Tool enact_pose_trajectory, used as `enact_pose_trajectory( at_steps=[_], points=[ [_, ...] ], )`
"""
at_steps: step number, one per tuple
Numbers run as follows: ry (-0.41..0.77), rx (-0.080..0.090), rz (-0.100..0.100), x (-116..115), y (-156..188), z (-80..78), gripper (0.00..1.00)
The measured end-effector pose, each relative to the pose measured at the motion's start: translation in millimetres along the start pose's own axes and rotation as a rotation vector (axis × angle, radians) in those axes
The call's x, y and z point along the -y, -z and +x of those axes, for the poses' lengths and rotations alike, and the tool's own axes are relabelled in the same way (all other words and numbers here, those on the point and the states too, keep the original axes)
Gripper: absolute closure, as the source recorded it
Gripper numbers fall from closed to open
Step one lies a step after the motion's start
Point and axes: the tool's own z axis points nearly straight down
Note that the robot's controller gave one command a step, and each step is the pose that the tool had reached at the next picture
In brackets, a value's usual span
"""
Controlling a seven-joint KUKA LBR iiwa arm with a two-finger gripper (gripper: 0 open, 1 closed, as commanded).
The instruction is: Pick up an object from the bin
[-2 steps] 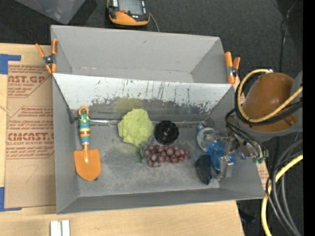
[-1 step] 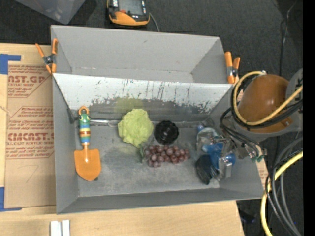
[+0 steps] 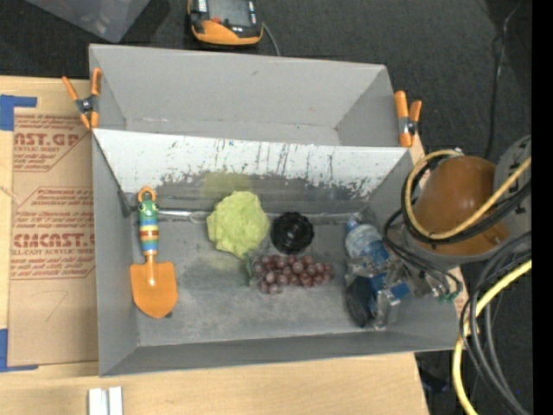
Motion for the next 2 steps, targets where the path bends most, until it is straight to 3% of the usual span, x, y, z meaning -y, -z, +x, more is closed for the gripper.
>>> enact_pose_trajectory(
  at_steps=[2],
  points=[
    [-0.015, 0.004, 0.000, 3.0, -1.9, 2.8, 1.00]
  ],
)
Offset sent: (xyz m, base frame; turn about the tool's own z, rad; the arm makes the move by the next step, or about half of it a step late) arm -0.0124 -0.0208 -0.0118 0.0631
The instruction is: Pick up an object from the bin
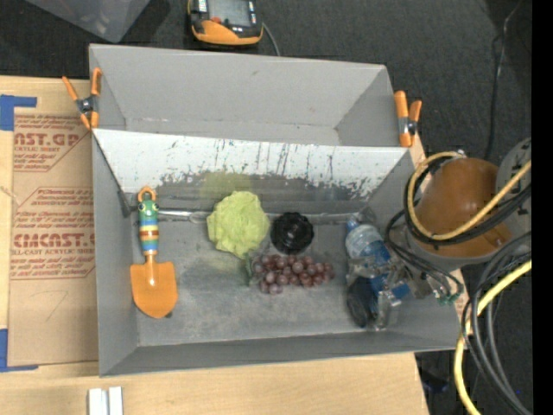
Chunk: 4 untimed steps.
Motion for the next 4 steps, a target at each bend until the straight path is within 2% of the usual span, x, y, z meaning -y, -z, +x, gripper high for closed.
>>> enact_pose_trajectory(
  at_steps=[1, 2, 3, 4],
  points=[
    [0.024, -0.003, 0.002, -10.9, 1.6, -4.8, 1.00],
    [0.017, -0.002, -0.002, -6.4, 71.6, -22.1, 1.00],
    [0.380, -0.004, -0.005, -2.7, 19.6, 1.4, 1.00],
    [0.277, 0.001, -0.004, 7.6, 103.3, -4.4, 1.00]
  ],
)
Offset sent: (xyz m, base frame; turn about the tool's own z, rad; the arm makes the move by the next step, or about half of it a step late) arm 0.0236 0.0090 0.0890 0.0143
